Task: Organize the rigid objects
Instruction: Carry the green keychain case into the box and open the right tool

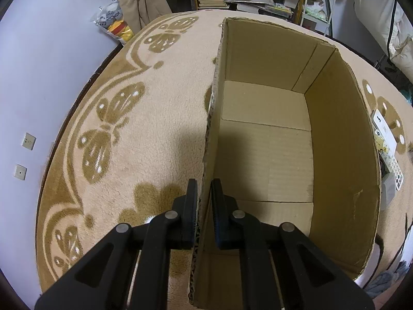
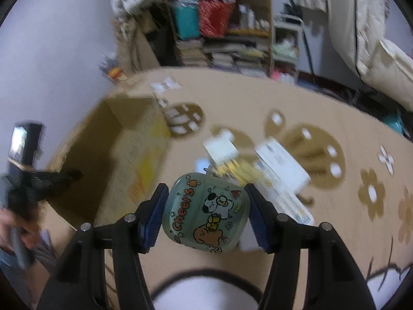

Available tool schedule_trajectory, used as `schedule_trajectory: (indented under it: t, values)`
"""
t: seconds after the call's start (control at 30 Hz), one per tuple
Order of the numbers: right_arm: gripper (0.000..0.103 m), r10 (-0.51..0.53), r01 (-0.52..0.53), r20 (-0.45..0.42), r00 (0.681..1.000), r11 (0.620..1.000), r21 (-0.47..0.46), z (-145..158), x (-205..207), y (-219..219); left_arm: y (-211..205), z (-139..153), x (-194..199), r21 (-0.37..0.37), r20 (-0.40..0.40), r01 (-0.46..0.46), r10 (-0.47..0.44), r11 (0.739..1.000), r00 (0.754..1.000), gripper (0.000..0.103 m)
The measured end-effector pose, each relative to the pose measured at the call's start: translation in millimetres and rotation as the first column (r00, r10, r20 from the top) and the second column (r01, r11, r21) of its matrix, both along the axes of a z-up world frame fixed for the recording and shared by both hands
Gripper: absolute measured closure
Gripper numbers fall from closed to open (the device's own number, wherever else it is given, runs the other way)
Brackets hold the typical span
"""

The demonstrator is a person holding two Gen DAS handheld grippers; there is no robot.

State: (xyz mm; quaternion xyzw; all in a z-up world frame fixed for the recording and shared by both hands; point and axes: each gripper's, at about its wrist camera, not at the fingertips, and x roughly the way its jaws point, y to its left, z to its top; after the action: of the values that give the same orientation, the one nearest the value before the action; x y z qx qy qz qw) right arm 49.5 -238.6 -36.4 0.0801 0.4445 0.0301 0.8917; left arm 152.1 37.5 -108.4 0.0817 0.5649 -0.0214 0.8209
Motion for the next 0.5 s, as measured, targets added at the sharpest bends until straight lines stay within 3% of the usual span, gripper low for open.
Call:
schedule_trajectory:
  t: [0.23,0.5]
  values:
    - [0.039,0.085,-0.091,0.098,0.992,0.994,0.066,32,28,36,2,-1,0,-0.004,0.004,-0.005,0.005,1.000,1.000,0.093]
    - [0.039,0.174,-0.187,0.120,0.978,0.976,0.110,36,60,78,2,-1,0,-0.008,0.000,-0.008,0.008,1.000,1.000,0.093]
